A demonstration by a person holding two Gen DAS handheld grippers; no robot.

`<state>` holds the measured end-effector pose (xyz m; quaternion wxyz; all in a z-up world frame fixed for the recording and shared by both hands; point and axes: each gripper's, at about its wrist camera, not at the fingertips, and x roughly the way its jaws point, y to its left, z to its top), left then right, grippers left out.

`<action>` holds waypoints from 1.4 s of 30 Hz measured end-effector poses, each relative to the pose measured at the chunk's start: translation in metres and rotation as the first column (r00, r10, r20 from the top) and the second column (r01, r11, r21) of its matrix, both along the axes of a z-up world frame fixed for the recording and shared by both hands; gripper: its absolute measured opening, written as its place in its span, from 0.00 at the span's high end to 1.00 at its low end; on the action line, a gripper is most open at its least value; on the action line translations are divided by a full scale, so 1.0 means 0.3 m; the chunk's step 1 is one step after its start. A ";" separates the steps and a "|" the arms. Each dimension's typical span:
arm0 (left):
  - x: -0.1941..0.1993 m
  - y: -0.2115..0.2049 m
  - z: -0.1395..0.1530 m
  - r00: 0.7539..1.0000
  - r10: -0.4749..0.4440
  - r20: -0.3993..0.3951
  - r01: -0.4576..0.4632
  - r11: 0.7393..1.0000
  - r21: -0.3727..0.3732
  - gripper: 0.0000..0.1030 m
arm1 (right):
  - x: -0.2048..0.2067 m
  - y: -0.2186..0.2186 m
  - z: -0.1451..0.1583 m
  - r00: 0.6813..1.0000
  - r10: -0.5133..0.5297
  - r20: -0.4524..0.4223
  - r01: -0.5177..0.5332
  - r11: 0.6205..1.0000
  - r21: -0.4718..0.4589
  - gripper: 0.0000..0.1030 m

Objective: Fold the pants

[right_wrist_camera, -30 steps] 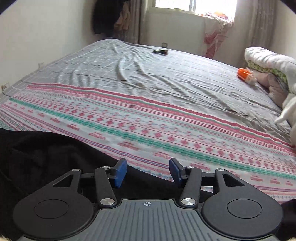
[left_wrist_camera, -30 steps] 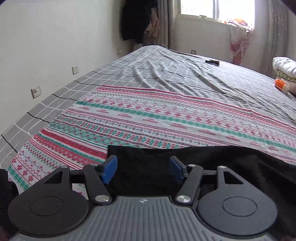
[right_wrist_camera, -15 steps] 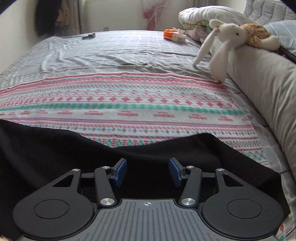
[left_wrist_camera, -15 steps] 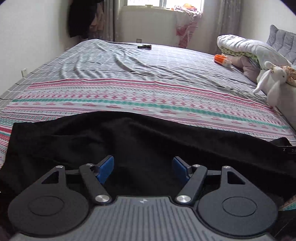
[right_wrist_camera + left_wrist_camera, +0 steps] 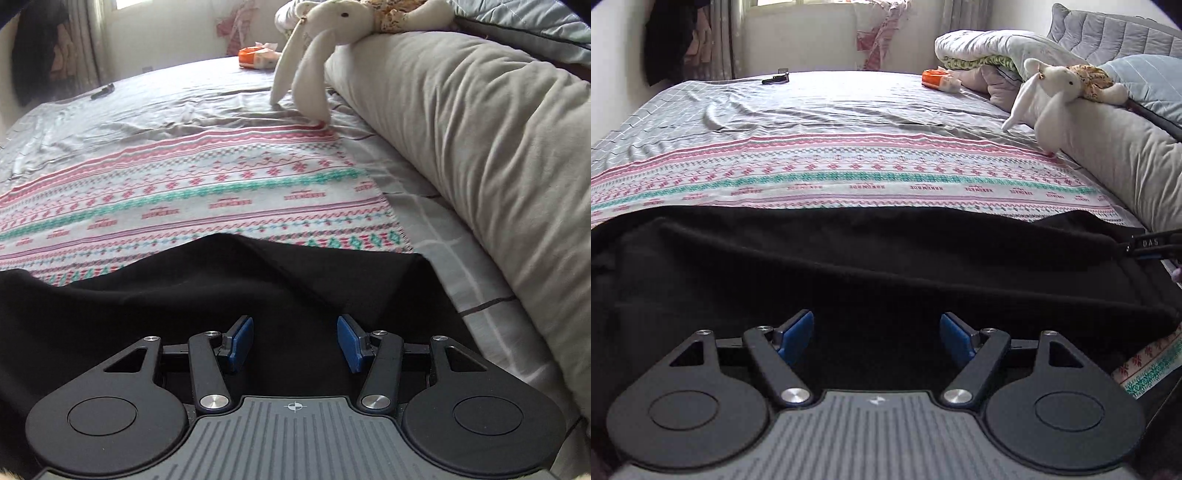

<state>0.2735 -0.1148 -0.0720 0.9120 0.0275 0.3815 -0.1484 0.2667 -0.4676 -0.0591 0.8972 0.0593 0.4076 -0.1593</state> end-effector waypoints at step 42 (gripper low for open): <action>-0.086 -0.076 -0.027 0.998 -0.014 0.062 0.014 1.000 -0.013 0.00 | 0.260 -0.080 0.081 0.998 0.012 0.058 0.016 0.885 -0.465 0.88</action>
